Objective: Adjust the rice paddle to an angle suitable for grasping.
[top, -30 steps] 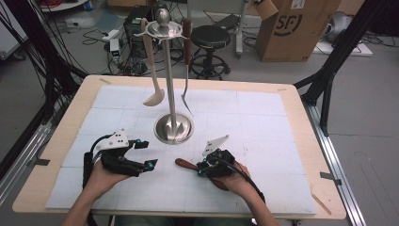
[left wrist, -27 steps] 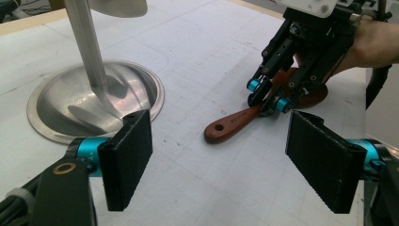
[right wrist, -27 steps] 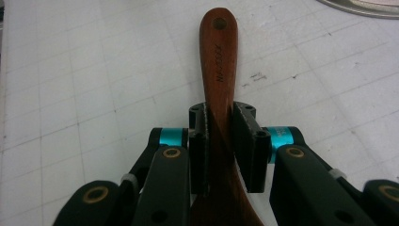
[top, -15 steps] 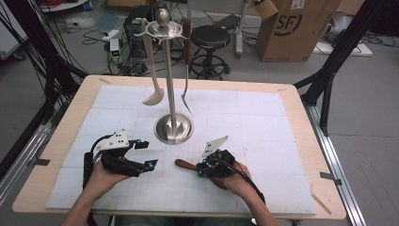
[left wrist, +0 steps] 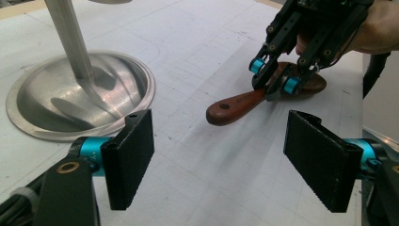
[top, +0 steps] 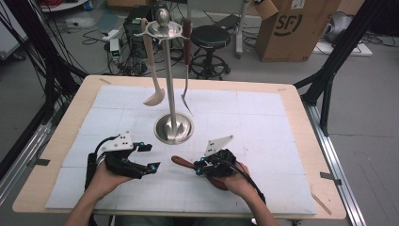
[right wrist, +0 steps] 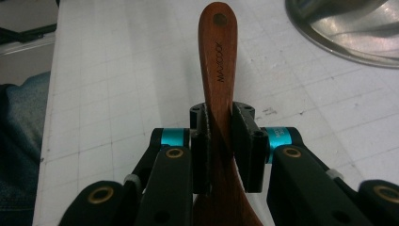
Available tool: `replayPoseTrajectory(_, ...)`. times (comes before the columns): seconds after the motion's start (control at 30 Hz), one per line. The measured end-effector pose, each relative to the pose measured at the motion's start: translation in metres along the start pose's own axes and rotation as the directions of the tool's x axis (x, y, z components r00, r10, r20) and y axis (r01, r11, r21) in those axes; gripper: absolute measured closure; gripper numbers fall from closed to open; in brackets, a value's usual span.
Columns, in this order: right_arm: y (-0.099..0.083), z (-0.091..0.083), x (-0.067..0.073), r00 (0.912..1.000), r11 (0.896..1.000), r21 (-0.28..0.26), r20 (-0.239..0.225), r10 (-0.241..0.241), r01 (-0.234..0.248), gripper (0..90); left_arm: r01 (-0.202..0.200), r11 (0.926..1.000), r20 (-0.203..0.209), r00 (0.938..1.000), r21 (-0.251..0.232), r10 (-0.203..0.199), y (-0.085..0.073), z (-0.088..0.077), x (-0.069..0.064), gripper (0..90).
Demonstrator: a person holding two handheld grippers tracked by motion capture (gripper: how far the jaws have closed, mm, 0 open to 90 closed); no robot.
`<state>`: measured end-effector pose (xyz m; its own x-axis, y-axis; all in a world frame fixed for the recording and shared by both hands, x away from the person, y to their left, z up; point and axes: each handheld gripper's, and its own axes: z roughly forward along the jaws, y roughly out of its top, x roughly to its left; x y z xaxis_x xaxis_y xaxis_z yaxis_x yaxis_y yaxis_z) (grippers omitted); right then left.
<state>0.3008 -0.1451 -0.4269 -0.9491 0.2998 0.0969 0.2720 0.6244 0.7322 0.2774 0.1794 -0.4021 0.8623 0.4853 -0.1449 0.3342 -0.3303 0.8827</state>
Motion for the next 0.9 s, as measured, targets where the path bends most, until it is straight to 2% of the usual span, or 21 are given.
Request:
replayPoseTrajectory(0.4, 0.013, -0.004, 0.008, 0.9997, 0.995, -0.093, -0.014, -0.022, 0.020, 78.6, -0.012, 0.9993, 0.026, 0.9996, 0.035, 0.011, -0.001, 0.013, -0.006, 30.4)
replayPoseTrajectory(0.9, 0.026, 0.004, 0.015, 0.9989, 0.989, -0.142, -0.033, -0.034, 0.029, 78.6, -0.019, 0.9987, 0.056, 0.9983, 0.047, 0.016, 0.000, 0.020, -0.010, 33.8)
